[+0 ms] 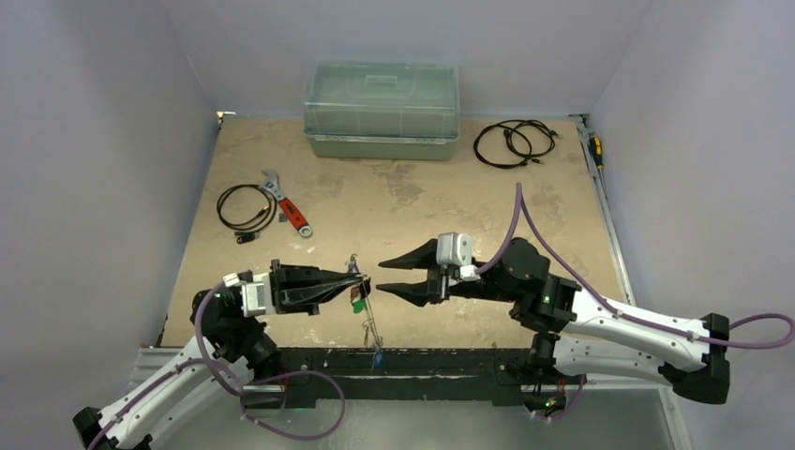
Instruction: Put the keys on the keyring
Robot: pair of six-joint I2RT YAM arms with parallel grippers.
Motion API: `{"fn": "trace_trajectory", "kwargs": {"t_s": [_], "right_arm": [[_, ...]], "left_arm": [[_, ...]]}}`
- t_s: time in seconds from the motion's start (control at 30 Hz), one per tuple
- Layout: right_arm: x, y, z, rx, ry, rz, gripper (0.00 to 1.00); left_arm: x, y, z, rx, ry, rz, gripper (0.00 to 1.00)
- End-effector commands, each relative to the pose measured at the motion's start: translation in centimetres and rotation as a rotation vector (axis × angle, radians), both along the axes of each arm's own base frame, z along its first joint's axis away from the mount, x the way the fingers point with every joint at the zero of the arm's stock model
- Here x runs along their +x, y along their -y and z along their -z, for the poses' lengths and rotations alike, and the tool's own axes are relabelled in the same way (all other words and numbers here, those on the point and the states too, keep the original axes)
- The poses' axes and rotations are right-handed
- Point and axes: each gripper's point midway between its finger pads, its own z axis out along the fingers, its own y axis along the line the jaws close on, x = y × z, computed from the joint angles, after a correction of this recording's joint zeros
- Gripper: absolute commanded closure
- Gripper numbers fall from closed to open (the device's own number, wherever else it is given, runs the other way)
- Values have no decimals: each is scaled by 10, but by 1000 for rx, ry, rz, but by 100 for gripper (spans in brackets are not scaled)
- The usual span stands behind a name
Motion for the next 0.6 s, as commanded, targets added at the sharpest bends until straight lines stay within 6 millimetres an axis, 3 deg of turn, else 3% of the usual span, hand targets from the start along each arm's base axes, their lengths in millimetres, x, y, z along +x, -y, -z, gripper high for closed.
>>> {"fn": "trace_trajectory", "kwargs": {"t_s": [0.0,0.33,0.57], "right_arm": [[-5,-4,-25,66,40,-38,60],[-11,-10,-32,75,60,-84,69],[-10,-12,-35,82,66,-82,70]], "left_arm": [[-3,-2,-11,-38,26,8,100],[0,0,-8,-25,14,10,100],[0,1,-7,-20,9,16,100]]}}
